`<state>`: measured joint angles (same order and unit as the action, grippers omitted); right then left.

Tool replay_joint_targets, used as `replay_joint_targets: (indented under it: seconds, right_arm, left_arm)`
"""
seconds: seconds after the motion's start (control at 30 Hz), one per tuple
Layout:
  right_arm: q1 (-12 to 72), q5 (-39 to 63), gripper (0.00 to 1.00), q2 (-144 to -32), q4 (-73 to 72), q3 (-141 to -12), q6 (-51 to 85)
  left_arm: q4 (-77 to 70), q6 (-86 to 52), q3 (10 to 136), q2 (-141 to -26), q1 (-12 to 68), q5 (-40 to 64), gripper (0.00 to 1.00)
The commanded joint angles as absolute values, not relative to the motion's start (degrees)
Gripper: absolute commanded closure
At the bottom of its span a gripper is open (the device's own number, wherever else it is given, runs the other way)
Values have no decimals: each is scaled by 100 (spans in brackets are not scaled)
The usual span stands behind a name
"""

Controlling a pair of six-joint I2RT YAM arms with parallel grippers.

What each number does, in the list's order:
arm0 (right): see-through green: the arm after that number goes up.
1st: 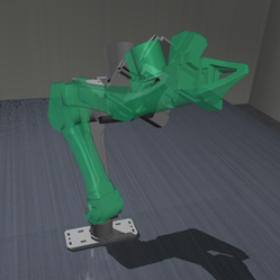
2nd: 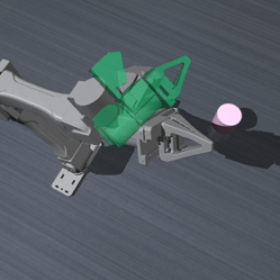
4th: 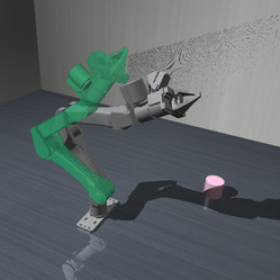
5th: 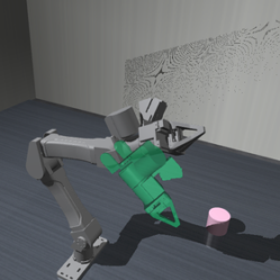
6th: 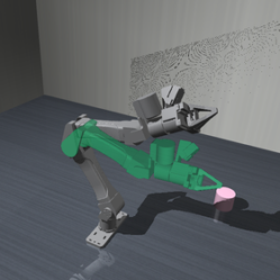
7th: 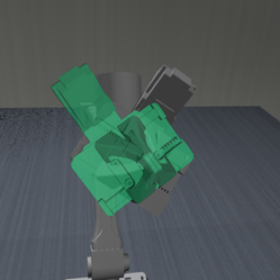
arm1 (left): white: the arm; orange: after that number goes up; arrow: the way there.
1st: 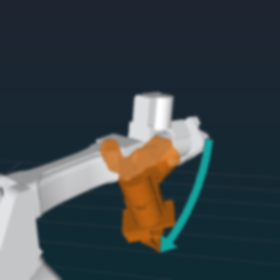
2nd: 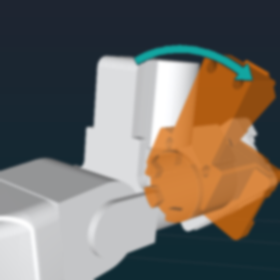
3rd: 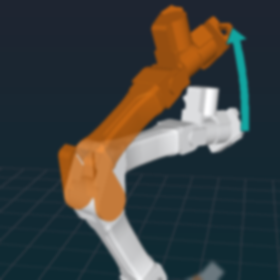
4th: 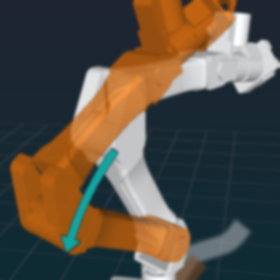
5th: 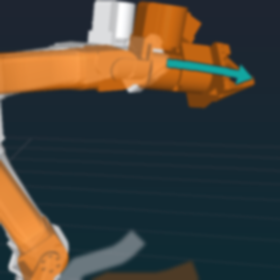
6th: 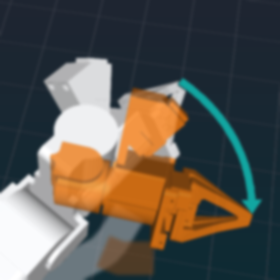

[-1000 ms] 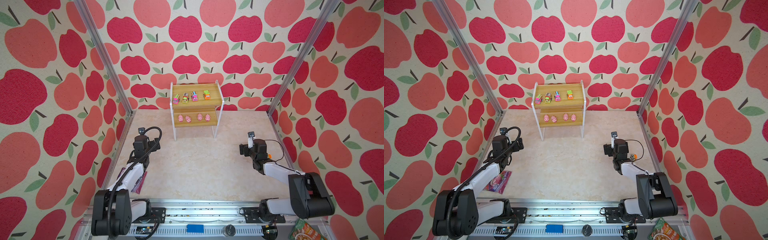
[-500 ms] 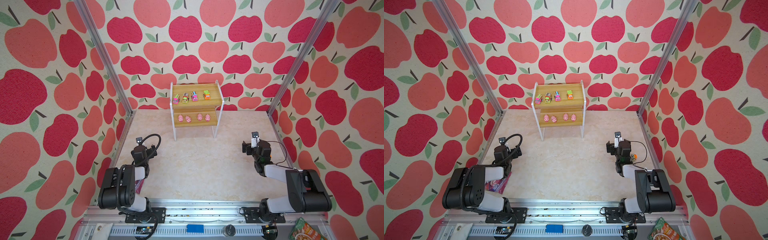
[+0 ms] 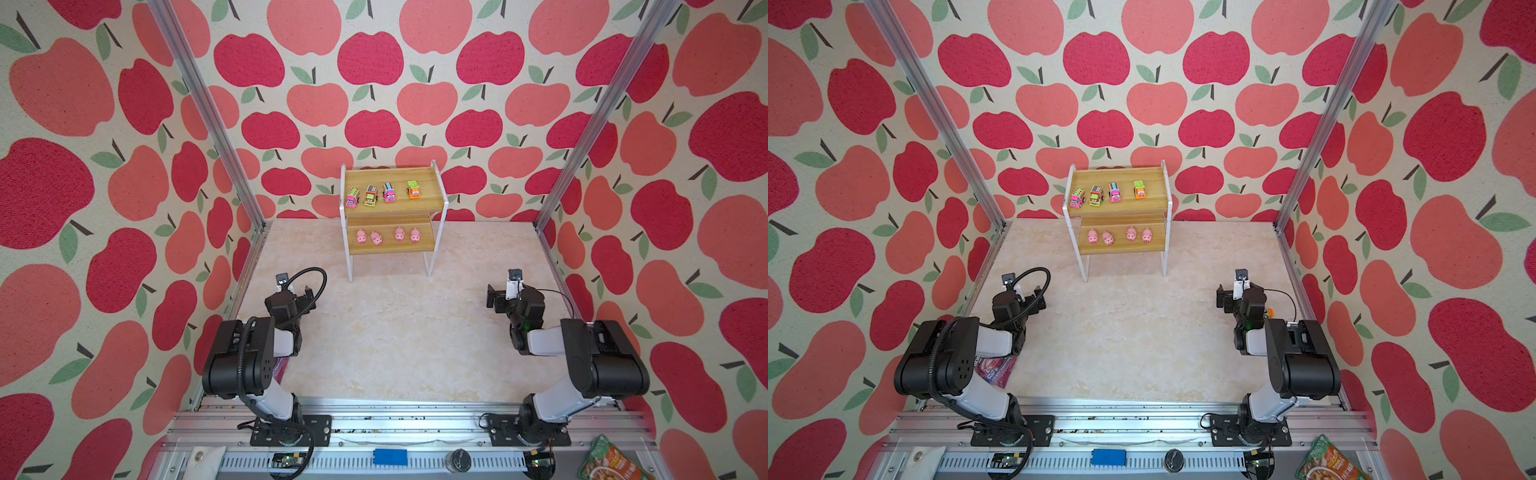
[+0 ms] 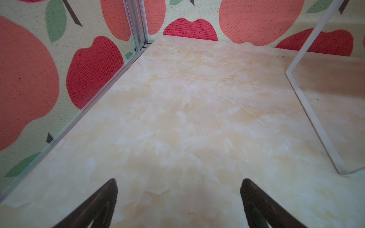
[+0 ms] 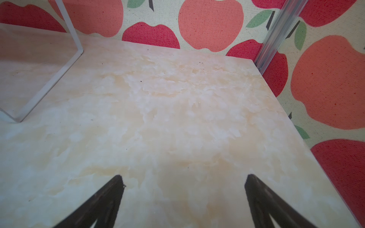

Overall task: Organize plastic toys on shelves
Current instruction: Reset both arms

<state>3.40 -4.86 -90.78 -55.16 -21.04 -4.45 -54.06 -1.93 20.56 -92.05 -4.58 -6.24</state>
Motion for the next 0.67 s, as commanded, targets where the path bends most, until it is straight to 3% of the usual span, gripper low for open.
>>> replay_joint_targets:
  seconds: [0.0, 0.63]
  right_arm:
    - [364, -538, 1, -9082, -5609, -2118, -339]
    - [308, -343, 1, -9093, -5641, -2114, -333]
  left_arm:
    - [-5621, -141, 2130, -9230, -426, -721, 1]
    - [-5634, -132, 2127, -9234, -417, -721, 1]
